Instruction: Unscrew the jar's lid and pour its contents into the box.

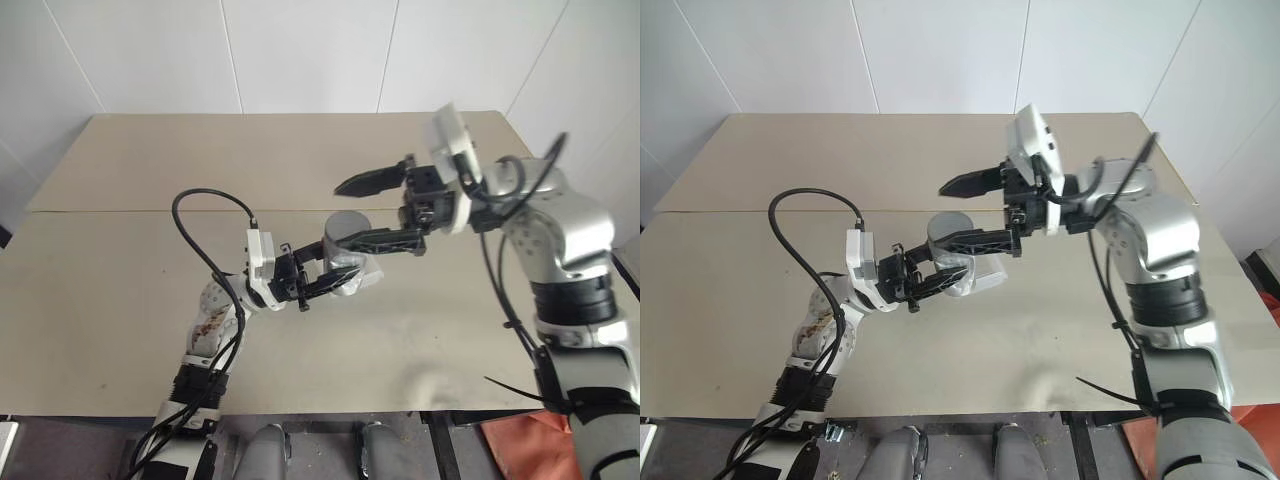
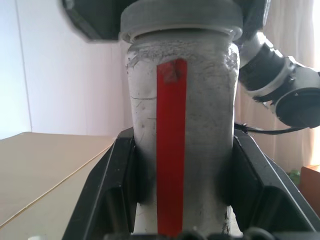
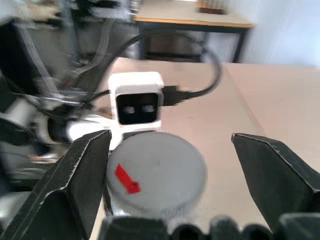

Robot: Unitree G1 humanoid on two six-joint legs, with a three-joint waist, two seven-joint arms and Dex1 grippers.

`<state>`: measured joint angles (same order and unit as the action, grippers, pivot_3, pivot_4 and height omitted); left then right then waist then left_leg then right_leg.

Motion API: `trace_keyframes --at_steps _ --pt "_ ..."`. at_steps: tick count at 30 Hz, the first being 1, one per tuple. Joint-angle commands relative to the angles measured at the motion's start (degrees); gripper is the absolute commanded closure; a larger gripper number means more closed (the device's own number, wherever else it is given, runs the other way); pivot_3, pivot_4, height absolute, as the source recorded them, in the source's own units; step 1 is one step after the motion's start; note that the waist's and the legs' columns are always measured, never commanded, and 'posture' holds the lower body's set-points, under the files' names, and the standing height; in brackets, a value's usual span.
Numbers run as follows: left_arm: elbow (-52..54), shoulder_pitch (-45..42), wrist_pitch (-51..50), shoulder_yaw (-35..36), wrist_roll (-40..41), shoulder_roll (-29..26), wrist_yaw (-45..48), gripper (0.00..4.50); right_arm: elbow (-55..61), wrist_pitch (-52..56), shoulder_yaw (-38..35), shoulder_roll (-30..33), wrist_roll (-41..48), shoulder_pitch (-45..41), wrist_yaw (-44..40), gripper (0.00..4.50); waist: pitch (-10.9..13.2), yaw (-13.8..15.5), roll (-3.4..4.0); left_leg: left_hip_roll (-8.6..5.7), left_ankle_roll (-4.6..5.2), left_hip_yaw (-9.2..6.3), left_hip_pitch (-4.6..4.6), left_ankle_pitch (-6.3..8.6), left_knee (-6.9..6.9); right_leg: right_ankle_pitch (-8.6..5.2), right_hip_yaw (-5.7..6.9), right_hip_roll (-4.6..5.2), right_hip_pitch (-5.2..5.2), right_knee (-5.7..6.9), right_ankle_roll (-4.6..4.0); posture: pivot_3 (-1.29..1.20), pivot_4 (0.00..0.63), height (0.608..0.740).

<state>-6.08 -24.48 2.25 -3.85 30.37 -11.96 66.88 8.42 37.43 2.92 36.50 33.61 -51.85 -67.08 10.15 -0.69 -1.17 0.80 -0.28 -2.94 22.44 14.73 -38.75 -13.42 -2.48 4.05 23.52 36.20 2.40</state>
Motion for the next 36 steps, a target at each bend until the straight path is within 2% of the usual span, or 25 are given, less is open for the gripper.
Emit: trace_keyframes --at_steps 1,5,9,12,21,26,29,34,36 --pt "0.91 0.09 1.04 0.18 -0.88 0.37 -1.44 2.39 13.84 6.34 -7.7 1.58 4.74 3.39 10.27 0.05 0.0 0.07 0.0 0.0 0.0 0.0 0.03 0.0 0.0 0.0 0.0 0.0 0.02 0.0 0.0 0.0 0.15 0.74" --pt "-0.98 -0.44 3.32 0.32 -3.13 1.12 -3.37 2.39 26.59 14.12 -10.24 -1.43 7.58 10.09 25.26 0.05 0.0 -0.15 0.0 0.01 0.0 0.0 0.02 0.0 0.0 0.0 -0.01 -0.01 0.02 0.03 0.0 0.0 0.15 0.74" --pt "-2.5 -1.51 4.99 0.76 -4.24 2.31 -5.35 2.39 37.33 19.53 -6.88 -6.96 4.36 15.96 40.95 0.05 0.0 -0.15 0.0 0.01 0.01 -0.01 -0.01 -0.01 -0.02 0.01 -0.02 -0.03 0.04 0.17 -0.01 0.0 0.15 0.74" --pt "-3.49 -2.36 5.88 0.86 -4.51 2.85 -5.92 2.39 40.42 21.15 -4.43 -11.25 1.94 17.25 48.94 0.05 0.0 -0.17 0.0 0.0 -0.02 0.0 -0.02 -0.04 -0.1 0.01 -0.05 -0.05 0.11 0.36 -0.02 0.0 0.15 0.74" --pt "-5.04 -3.93 7.44 1.24 -4.85 3.82 -7.16 2.39 40.47 20.62 3.19 -13.13 -6.53 16.41 57.62 0.05 0.0 -0.21 0.0 -0.01 -0.03 -0.02 -0.02 -0.16 -0.08 0.01 -0.06 -0.08 0.18 0.49 -0.04 0.0 0.15 0.74" --pt "-4.37 -3.78 7.33 1.28 -4.6 4.01 -7.58 2.39 39.87 20.77 2.72 -16.23 -6.55 17.52 58.9 0.05 0.0 -0.28 0.0 0.0 -0.02 -0.02 0.0 -0.16 -0.05 0.0 -0.06 -0.08 0.21 0.48 -0.06 0.0 0.15 0.74" --pt "-4.03 -3.62 7.17 1.47 -4.32 4.0 -7.72 2.39 39.12 21.44 0.64 -18.53 -5.47 17.99 59.3 0.59 0.0 -0.28 0.0 0.0 -0.02 -0.02 0.0 -0.16 -0.05 0.0 -0.06 -0.08 0.21 0.5 -0.06 0.0 0.15 0.74" --pt "-3.98 -3.74 7.43 1.94 -3.95 4.25 -7.68 2.39 39.49 21.28 0.22 -18.87 -4.87 19.14 58.34 2.16 0.0 -0.29 0.0 0.0 -0.02 -0.02 -0.01 -0.16 -0.04 0.0 -0.06 -0.08 0.21 0.49 -0.06 0.0 0.15 0.74" --pt "-3.92 -3.86 7.35 2.02 -3.87 4.28 -7.61 2.39 39.48 21.28 0.06 -19.35 -4.53 19.43 58.35 2.16 0.0 -0.29 0.0 0.0 -0.02 -0.03 0.0 -0.16 -0.03 -0.01 -0.05 -0.09 0.22 0.49 -0.07 0.0 0.15 0.74"
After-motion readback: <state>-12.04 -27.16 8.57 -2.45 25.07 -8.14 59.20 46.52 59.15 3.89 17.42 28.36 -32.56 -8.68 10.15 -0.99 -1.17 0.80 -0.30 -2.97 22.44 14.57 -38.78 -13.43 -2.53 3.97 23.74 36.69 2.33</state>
